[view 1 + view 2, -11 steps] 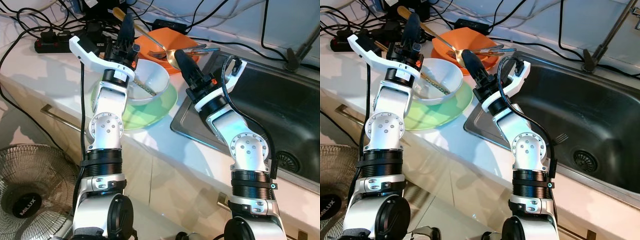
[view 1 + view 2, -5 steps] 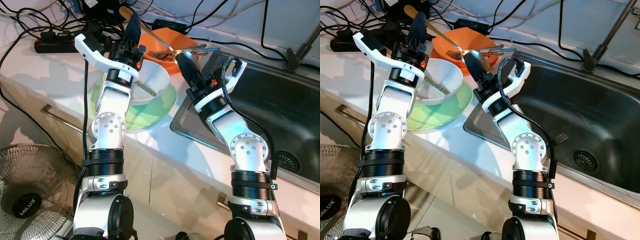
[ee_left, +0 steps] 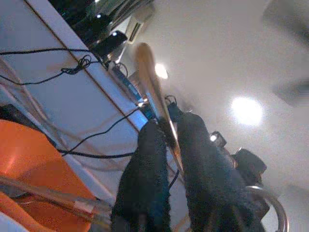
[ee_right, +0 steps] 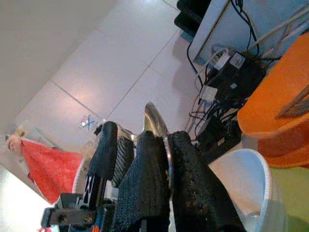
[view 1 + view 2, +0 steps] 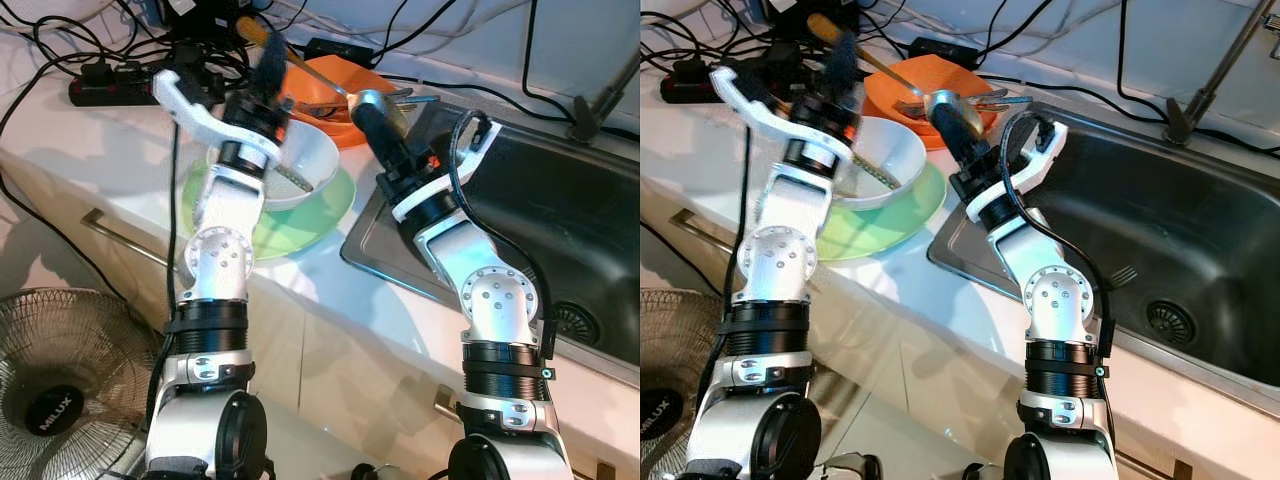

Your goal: Kitchen organization

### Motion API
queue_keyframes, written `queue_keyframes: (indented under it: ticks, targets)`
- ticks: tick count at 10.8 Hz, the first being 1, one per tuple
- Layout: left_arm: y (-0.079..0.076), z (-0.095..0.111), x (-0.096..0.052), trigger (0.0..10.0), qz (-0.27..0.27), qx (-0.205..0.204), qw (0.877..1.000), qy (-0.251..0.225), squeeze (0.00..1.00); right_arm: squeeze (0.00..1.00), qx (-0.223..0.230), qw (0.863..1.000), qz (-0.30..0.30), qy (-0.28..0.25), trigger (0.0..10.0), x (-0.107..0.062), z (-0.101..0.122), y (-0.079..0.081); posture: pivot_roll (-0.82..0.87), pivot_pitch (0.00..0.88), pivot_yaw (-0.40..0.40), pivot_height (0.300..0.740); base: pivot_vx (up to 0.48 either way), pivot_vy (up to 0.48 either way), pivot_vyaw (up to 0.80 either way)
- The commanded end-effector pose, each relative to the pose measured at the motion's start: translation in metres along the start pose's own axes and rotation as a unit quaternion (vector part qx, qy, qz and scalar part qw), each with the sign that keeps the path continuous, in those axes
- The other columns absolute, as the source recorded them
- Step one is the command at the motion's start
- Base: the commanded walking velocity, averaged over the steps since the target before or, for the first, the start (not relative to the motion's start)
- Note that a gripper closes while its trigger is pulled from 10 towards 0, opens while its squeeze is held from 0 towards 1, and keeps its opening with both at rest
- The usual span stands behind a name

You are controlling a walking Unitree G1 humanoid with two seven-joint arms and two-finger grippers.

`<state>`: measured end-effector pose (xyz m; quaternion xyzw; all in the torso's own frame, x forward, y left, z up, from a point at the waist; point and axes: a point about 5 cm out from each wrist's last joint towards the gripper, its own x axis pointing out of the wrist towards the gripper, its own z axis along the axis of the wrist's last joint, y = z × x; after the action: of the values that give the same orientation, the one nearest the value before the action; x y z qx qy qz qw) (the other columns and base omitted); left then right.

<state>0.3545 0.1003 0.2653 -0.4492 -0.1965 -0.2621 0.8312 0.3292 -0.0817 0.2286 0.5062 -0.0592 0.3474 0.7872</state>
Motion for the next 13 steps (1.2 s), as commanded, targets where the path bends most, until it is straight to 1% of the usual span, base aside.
queue_keyframes:
  ticks: [1,3,4,5,6,7,8,9,10,11,12,13]
  targets:
    - [-0.01,-0.008,0.003,10.0,-0.023,-0.004,1.0,0.013,1.0,0.0,0.01,1.0,-0.013,-0.011,0.0,0.002,-0.004,-0.001,0.1,0.097,-0.043,0.74,0.0,0.0,0.0]
    - [-0.01,-0.012,0.002,10.0,-0.025,0.003,0.999,0.024,1.0,0.0,-0.003,0.997,-0.05,-0.062,0.0,0.005,0.016,-0.01,0.1,0.096,-0.042,0.74,0.0,0.0,0.0]
    - [-0.011,-0.017,-0.001,10.0,-0.029,0.021,0.998,0.044,1.0,0.0,-0.013,0.991,-0.08,-0.106,0.0,0.006,0.033,-0.018,0.1,0.092,-0.041,0.74,0.0,0.0,0.0]
    - [-0.011,-0.019,-0.002,10.0,-0.028,0.04,0.997,0.054,1.0,0.0,-0.015,0.987,-0.094,-0.127,0.0,0.006,0.042,-0.021,0.1,0.091,-0.041,0.74,0.0,0.0,0.0]
    - [-0.006,-0.02,-0.005,10.0,-0.022,0.092,0.993,0.074,0.0,0.0,-0.025,0.977,-0.128,-0.17,0.0,0.002,0.06,-0.029,0.1,0.092,-0.041,0.74,0.0,0.0,0.0]
    - [-0.001,-0.018,-0.009,10.0,-0.015,0.13,0.988,0.087,0.0,0.0,-0.042,0.967,-0.159,-0.194,10.0,-0.003,0.072,-0.036,0.1,0.092,-0.04,0.74,0.0,0.0,0.0]
    - [0.003,-0.014,-0.012,10.0,-0.01,0.163,0.982,0.095,0.0,0.0,-0.072,0.958,-0.186,-0.208,10.0,-0.008,0.08,-0.042,0.11,0.094,-0.038,0.74,0.0,0.0,0.0]
    - [0.004,-0.013,-0.017,10.0,-0.016,0.232,0.965,0.122,0.0,0.0,-0.126,0.945,-0.218,-0.211,10.0,-0.014,0.086,-0.048,0.11,0.095,-0.037,0.74,0.0,0.0,0.0]
    - [0.0,-0.014,-0.02,10.0,-0.033,0.27,0.952,0.141,0.0,0.0,-0.178,0.933,-0.24,-0.201,10.0,-0.017,0.088,-0.051,0.11,0.095,-0.036,0.74,0.0,0.0,0.0]
    - [-0.006,-0.016,-0.024,10.0,-0.055,0.296,0.94,0.157,0.0,0.0,-0.242,0.913,-0.269,-0.189,10.0,-0.021,0.088,-0.057,0.11,0.095,-0.034,0.74,0.0,0.0,0.0]
    - [-0.004,-0.011,-0.028,10.0,-0.052,0.321,0.932,0.159,0.0,0.0,-0.291,0.894,-0.293,-0.176,10.0,-0.027,0.087,-0.065,0.11,0.097,-0.034,0.74,0.0,0.0,0.0]
    - [0.004,0.002,-0.029,10.0,-0.028,0.349,0.926,0.141,0.0,0.0,-0.319,0.879,-0.313,-0.164,10.0,-0.034,0.084,-0.073,0.11,0.099,-0.034,0.74,0.0,0.0,0.0]
